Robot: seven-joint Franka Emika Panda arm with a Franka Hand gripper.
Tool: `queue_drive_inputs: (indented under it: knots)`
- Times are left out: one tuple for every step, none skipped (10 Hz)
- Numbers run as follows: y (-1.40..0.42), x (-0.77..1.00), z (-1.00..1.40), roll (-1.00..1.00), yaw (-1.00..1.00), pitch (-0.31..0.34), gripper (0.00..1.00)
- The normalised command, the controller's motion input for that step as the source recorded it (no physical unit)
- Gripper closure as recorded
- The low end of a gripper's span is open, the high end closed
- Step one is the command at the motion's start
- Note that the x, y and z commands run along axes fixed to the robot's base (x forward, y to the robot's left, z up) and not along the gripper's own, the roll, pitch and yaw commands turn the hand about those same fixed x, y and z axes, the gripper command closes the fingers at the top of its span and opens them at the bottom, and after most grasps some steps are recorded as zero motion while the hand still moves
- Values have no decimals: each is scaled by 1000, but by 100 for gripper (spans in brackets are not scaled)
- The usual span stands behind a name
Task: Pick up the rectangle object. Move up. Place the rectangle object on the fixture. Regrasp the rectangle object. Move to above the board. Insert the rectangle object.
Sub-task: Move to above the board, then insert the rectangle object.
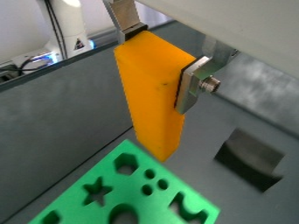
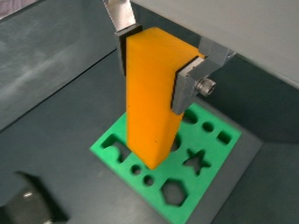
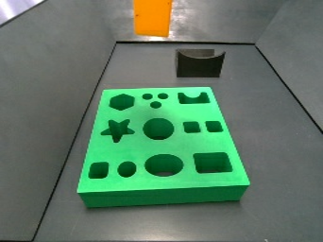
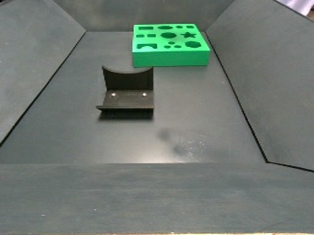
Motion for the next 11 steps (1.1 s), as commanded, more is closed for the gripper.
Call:
queue_drive_inputs:
  knots:
    - [-8,-57,6,-331,-9,-10,100]
    - [1,-38,11,-224,-8,-12,100]
    - [0,0,0,0,0,-9,100]
    - [0,0,-157,84,46,96,100]
    - [0,0,0,0,0,-4,100]
    - [-314,143,-514,-217,-77,-39,100]
    - [-466,323,-377,-231,-151,-91,100]
    - [-471,586,-603,-110,-100,-93,100]
    - [-503,769,-946,0,-71,-111,100]
    - [-454,854,-837,-16,-34,-110,100]
    - [-466,977,-894,-4,0,-74,100]
